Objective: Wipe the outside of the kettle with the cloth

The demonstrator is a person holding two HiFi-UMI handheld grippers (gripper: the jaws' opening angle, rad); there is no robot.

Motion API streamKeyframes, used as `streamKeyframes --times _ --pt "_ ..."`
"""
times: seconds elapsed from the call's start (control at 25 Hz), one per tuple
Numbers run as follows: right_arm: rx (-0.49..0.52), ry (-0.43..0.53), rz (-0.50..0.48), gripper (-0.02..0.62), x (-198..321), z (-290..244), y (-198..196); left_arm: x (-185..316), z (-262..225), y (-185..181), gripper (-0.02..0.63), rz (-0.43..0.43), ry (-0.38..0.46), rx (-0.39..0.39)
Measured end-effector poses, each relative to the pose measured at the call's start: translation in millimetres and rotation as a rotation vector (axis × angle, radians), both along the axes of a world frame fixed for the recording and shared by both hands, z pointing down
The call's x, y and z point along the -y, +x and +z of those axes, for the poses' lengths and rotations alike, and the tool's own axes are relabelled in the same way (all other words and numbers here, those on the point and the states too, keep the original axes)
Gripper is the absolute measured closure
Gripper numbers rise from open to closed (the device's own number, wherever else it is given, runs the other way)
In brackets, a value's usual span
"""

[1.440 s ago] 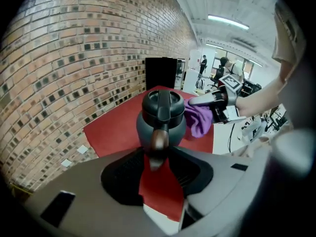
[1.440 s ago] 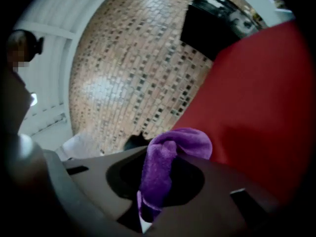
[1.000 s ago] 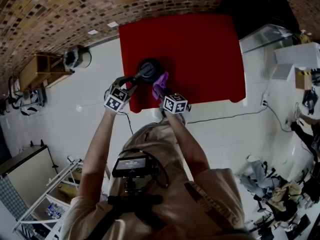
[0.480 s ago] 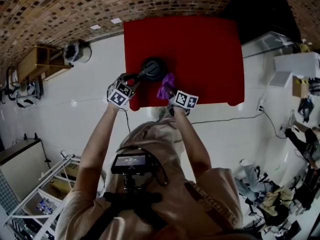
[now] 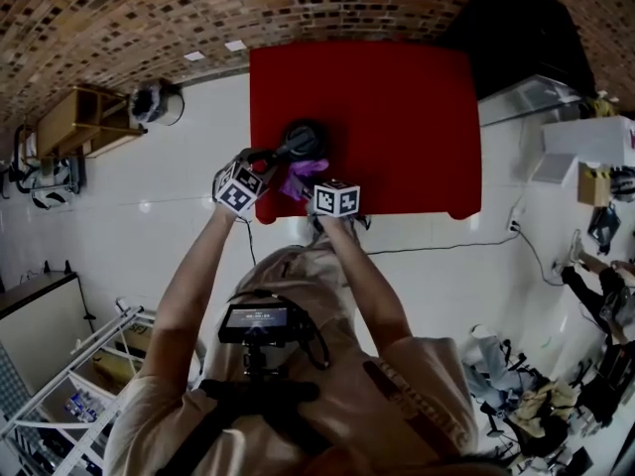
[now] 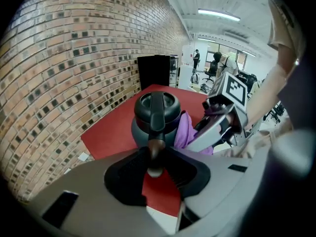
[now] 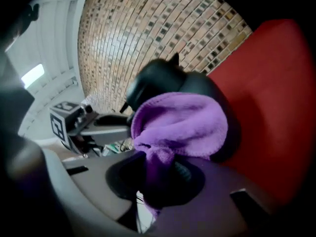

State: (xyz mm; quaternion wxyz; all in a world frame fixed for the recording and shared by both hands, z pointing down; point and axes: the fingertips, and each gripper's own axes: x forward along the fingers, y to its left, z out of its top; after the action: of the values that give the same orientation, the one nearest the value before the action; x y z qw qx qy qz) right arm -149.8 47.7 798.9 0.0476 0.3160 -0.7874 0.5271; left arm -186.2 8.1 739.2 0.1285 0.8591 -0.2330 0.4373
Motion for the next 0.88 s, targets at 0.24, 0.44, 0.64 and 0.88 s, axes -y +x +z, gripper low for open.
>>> streamKeyframes --times 0.24,0.44,0.64,0.88 --pt "-0.163 -0.195 -0.069 0.517 -6 98 -3 2 -2 0 0.497 -0.019 0.008 -0.002" --pt "-0.229 -0.175 -0.091 0.517 -30 85 -3 1 -2 0 0.497 -0.03 0.01 -0.01" --pt "-0.054 0.116 0.007 0.517 -34 -59 -8 2 -3 -1 0.495 -0.036 0.018 -0.021" --pt "-0.117 0.185 0.083 0.516 -8 -57 -25 -1 -2 -5 0.495 -0.04 0.026 -0.018"
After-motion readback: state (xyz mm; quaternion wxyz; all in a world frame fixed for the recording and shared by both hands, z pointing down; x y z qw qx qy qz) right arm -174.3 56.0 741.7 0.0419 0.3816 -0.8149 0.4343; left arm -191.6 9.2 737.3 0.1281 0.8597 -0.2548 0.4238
